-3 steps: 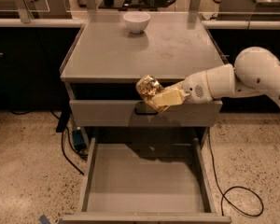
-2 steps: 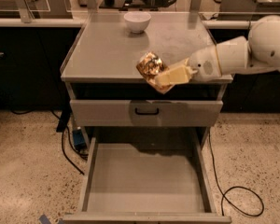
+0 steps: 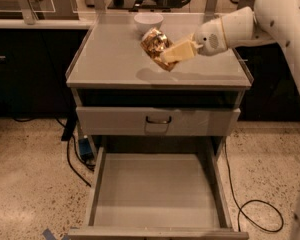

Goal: Pick orange can from middle drawer and place on counter

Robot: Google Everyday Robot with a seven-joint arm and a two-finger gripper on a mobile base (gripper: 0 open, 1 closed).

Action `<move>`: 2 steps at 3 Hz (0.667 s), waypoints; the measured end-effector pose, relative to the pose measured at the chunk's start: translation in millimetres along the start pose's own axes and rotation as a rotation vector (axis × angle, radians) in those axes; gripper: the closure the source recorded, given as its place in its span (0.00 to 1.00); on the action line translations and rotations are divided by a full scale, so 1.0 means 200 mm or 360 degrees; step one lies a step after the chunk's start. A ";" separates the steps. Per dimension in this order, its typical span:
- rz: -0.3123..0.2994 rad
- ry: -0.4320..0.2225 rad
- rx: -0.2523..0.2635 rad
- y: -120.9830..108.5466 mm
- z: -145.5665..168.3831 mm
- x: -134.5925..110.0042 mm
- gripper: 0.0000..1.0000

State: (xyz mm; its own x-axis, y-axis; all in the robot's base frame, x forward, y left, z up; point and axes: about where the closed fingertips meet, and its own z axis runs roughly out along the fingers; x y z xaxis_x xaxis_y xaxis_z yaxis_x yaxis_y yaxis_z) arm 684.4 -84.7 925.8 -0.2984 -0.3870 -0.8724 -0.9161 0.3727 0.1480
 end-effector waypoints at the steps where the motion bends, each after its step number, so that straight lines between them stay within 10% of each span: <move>1: -0.0026 0.0036 0.0002 -0.27 0.24 0.05 1.00; 2: -0.0011 0.0090 -0.0013 -0.42 0.42 0.12 1.00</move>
Offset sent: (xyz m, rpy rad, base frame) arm 0.1580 0.0319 -0.1016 -0.0882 0.0456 0.0246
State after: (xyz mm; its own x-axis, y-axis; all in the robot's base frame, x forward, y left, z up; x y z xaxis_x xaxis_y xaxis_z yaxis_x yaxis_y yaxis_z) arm 776.3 -54.5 853.1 -0.3063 -0.4368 -0.8458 -0.9203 0.3631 0.1458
